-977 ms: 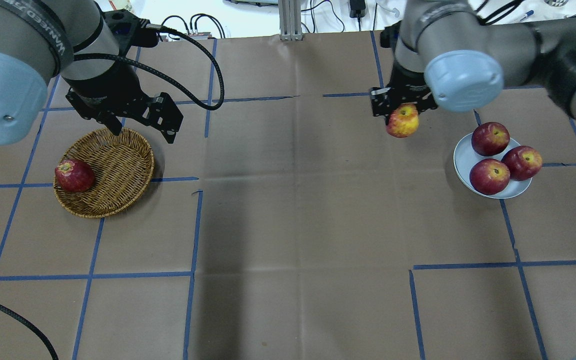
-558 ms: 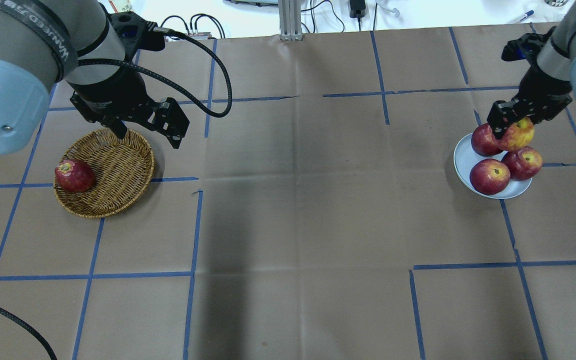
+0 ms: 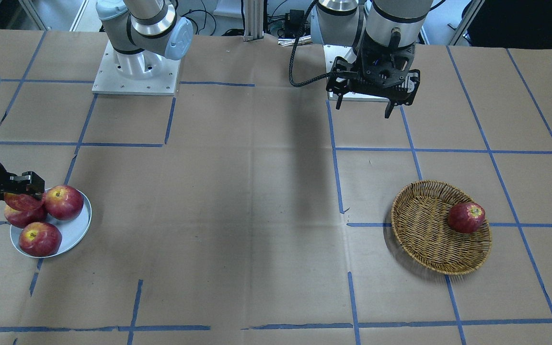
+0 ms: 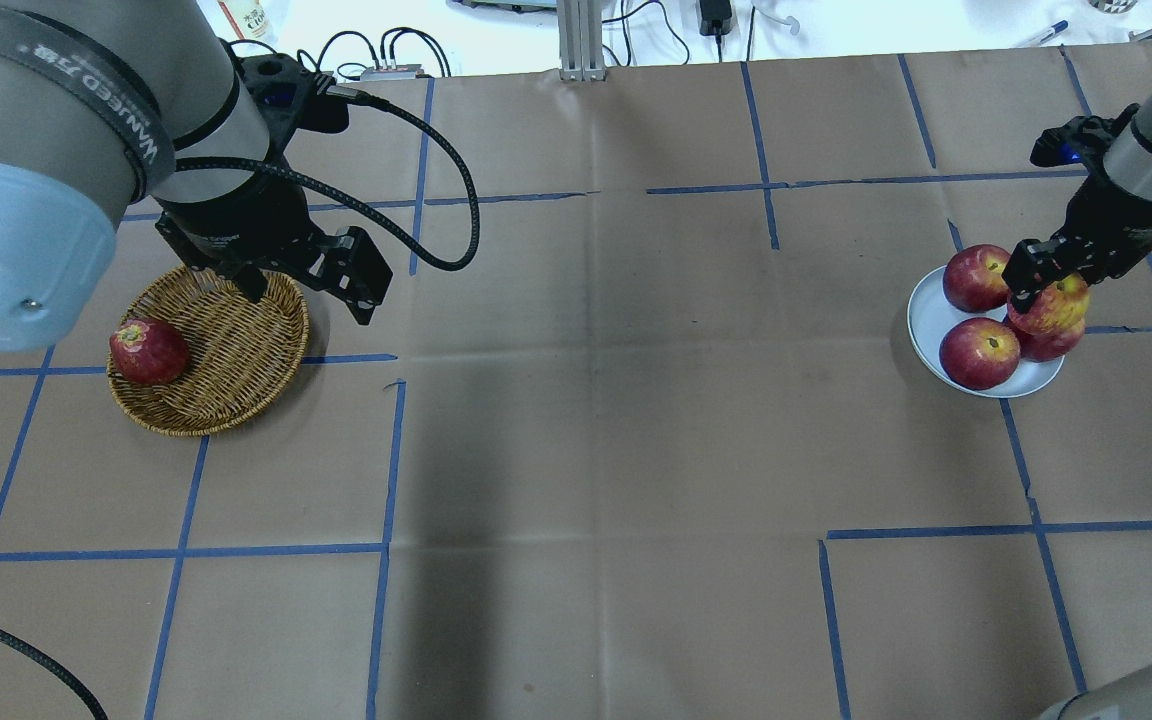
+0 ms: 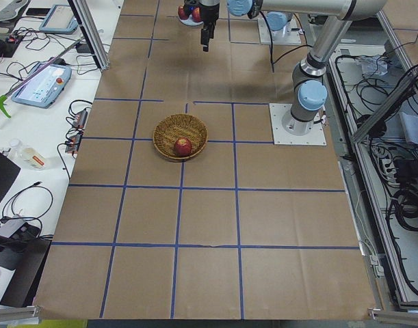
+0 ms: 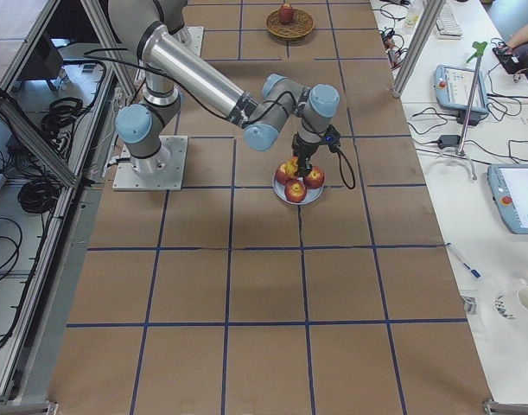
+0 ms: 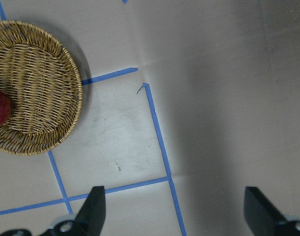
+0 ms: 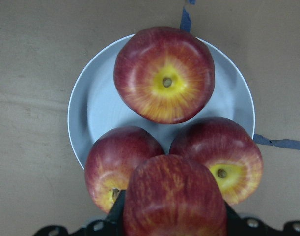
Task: Transfer apple from basket to plate
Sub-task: 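Carry the apple with the right gripper onto the white plate and release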
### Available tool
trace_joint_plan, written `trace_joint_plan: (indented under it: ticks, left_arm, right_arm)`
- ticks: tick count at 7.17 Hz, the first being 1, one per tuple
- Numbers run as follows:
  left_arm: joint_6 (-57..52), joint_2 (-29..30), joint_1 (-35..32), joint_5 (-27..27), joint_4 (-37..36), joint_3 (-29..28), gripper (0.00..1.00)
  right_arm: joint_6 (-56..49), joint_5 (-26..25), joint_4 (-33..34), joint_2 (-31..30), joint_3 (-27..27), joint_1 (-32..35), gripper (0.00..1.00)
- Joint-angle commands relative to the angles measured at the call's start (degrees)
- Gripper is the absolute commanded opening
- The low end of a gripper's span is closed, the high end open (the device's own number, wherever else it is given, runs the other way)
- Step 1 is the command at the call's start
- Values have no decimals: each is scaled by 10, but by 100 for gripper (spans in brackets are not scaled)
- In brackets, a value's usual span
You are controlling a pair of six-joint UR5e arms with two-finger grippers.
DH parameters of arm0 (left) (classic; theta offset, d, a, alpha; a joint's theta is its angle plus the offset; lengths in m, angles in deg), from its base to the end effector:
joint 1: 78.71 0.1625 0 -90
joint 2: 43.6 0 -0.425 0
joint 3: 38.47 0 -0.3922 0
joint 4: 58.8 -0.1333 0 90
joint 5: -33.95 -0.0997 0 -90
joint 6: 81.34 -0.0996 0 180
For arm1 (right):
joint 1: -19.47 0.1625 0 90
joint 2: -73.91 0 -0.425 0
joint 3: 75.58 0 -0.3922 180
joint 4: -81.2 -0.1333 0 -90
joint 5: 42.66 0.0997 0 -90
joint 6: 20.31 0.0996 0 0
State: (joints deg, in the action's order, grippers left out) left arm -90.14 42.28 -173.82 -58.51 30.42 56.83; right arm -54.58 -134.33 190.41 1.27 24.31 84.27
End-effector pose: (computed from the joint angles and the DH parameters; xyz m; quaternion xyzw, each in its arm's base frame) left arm -0.1695 -0.4473 0.4781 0.1211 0.9924 0.0042 0.0213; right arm -0.1206 -0.5625 0.2760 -0.0799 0.9942 0.0681 0.0221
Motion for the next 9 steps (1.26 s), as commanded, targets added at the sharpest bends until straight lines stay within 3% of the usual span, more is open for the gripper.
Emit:
trace_joint_plan:
  ticks: [1, 5, 6, 7, 9]
  left_arm:
    - [0, -1, 0, 0, 0, 2, 99]
    - [-1, -2, -1, -1, 0, 11, 99]
    - [-2, -2, 0, -1, 0, 11, 99]
    - [-2, -2, 0, -1, 0, 11, 99]
    - [-2, -2, 0, -1, 0, 11, 99]
  right_arm:
    - [1, 1, 9, 2, 0, 1, 42]
    - [3, 6, 20, 12, 0, 4, 48]
    - [3, 20, 19, 14, 1, 4, 88]
    - [4, 20, 19, 11, -1, 4, 100]
    - [3, 23, 16, 1, -14, 5, 100]
